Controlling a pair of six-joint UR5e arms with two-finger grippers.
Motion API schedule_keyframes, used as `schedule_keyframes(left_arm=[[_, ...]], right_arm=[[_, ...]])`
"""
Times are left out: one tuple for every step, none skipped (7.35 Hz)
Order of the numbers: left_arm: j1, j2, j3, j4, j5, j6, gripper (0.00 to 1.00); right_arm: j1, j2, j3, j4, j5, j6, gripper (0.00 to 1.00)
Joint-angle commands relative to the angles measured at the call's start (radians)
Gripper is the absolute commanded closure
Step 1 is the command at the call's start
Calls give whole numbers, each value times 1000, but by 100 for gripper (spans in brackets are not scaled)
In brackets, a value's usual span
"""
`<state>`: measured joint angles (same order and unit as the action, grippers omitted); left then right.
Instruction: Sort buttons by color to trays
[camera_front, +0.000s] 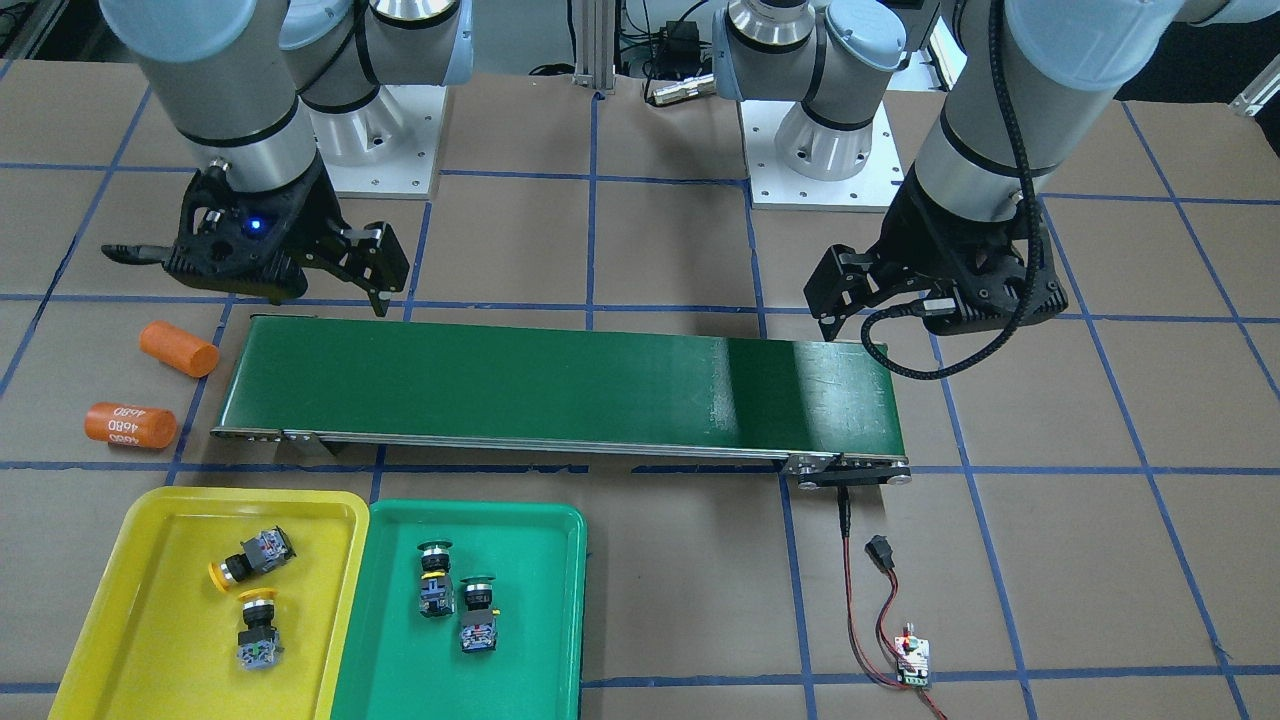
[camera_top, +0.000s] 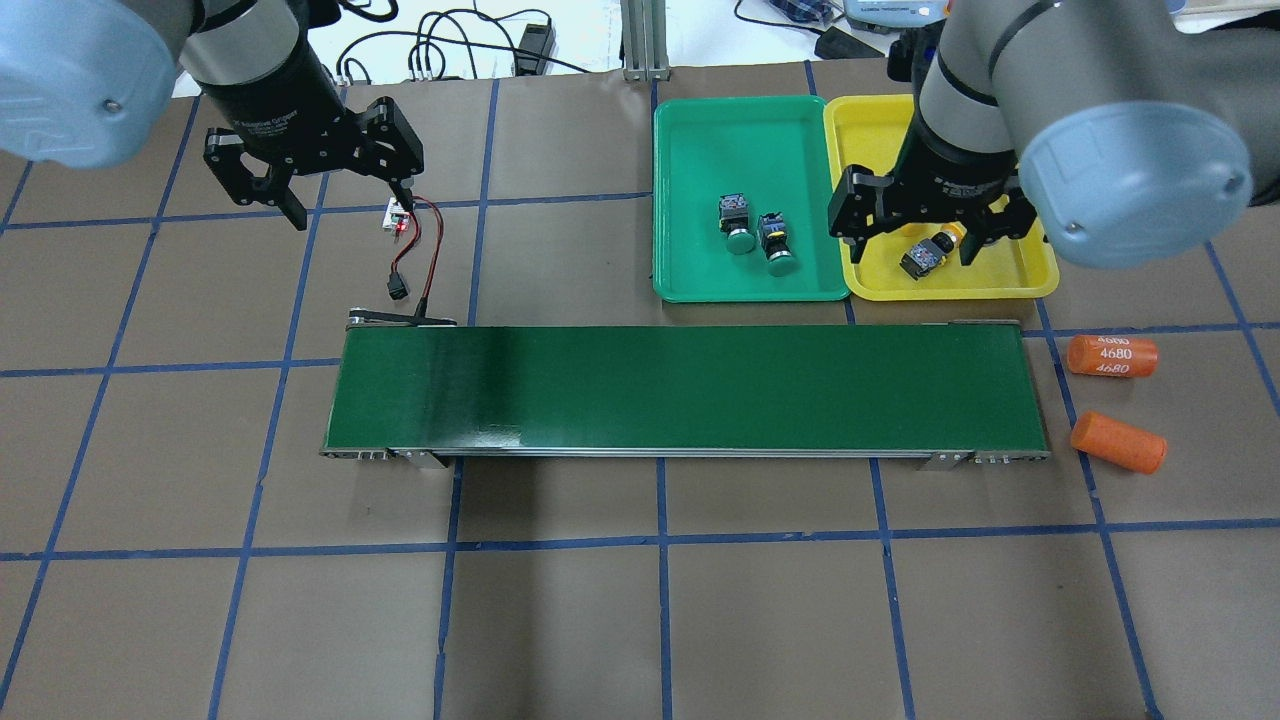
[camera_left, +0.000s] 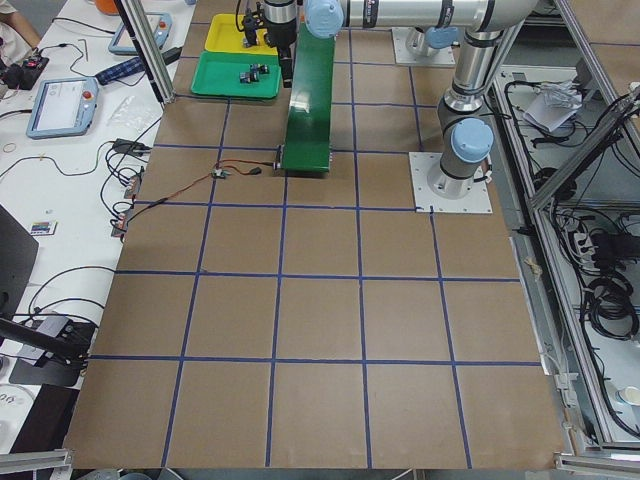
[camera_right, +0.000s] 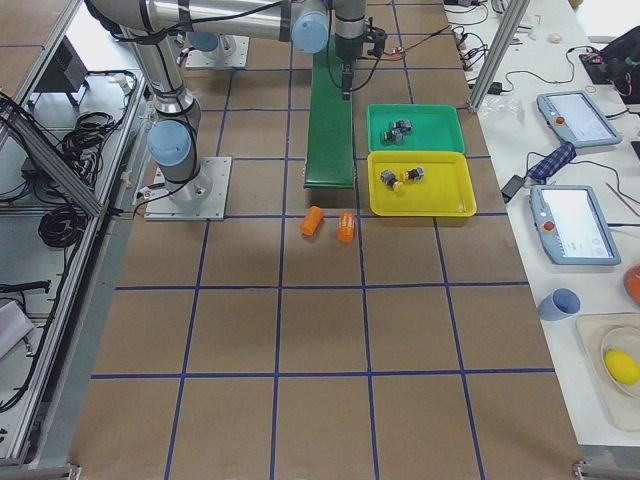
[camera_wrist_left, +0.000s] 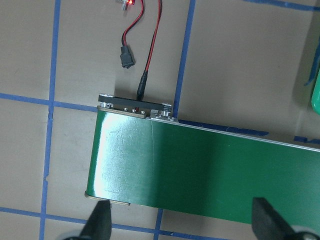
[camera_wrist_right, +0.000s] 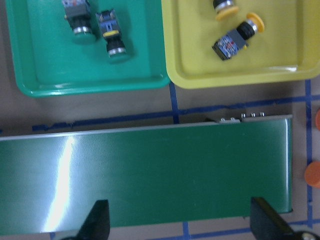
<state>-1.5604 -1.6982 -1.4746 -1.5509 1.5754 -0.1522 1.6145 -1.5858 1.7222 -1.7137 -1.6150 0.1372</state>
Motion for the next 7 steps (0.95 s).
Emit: schedule_keyframes(left_arm=[[-1, 2, -4, 0, 0, -1, 0], [-1, 3, 0, 0, 0, -1, 0], [-1, 3, 0, 0, 0, -1, 0], [-1, 2, -7, 0, 2, -1, 0], [-1, 0, 0, 0, 0, -1, 0], [-1, 0, -3, 0, 2, -1, 0], [-3, 0, -18, 0, 5, -3, 0]], right_arm=[[-33, -95, 63, 110, -10, -74, 0], [-69, -94, 48, 112, 16, -86, 0], [-88, -95, 25, 123, 24, -93, 0], [-90, -95, 10, 123, 23, -93, 0], [-79, -103, 11, 123, 29, -88, 0], [-78, -103, 11, 115, 29, -82, 0], [-77, -103, 10, 115, 26, -82, 0]])
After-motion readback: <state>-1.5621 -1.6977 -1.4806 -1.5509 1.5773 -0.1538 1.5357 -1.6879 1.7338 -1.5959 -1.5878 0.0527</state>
